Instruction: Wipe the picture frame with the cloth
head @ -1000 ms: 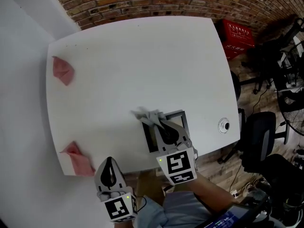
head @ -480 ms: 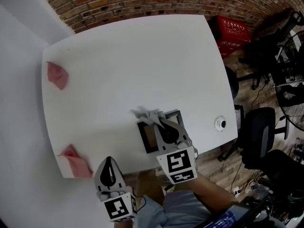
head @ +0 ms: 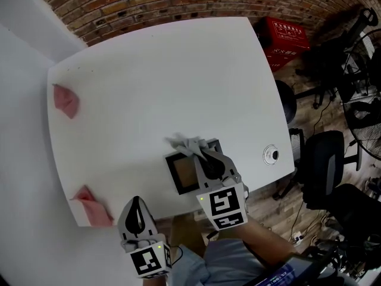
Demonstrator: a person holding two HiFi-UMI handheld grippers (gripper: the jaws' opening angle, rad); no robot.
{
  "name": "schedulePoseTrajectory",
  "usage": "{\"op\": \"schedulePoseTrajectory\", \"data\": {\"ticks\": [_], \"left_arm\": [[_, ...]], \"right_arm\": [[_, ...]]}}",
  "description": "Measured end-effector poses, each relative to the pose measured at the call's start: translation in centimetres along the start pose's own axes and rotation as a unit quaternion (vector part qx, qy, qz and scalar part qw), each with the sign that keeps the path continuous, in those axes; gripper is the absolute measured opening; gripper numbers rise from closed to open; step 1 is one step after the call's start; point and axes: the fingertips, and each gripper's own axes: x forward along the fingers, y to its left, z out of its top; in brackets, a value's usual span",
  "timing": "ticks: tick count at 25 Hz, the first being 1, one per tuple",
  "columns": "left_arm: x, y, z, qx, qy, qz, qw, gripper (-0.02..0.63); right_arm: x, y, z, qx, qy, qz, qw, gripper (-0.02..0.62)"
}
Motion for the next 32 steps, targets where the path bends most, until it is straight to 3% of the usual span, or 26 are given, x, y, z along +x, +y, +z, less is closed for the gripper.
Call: {"op": "schedulePoseTrajectory", "data": {"ticks": [21,32], "left_arm": [[-0.1,-5.0,3.0,0.027,-0.024,-0.022,0.9991,0.009],[-5.8,-11.1,10.4,0.060,-0.121,-0.007,0.9908,0.009]], "right_arm": [[-4.2,-6.9,-1.1,0.030,-0.009,-0.051,0.998,0.032],[-14.6,-11.3,2.6,0.036,-0.108,-0.062,0.991,0.032]]}}
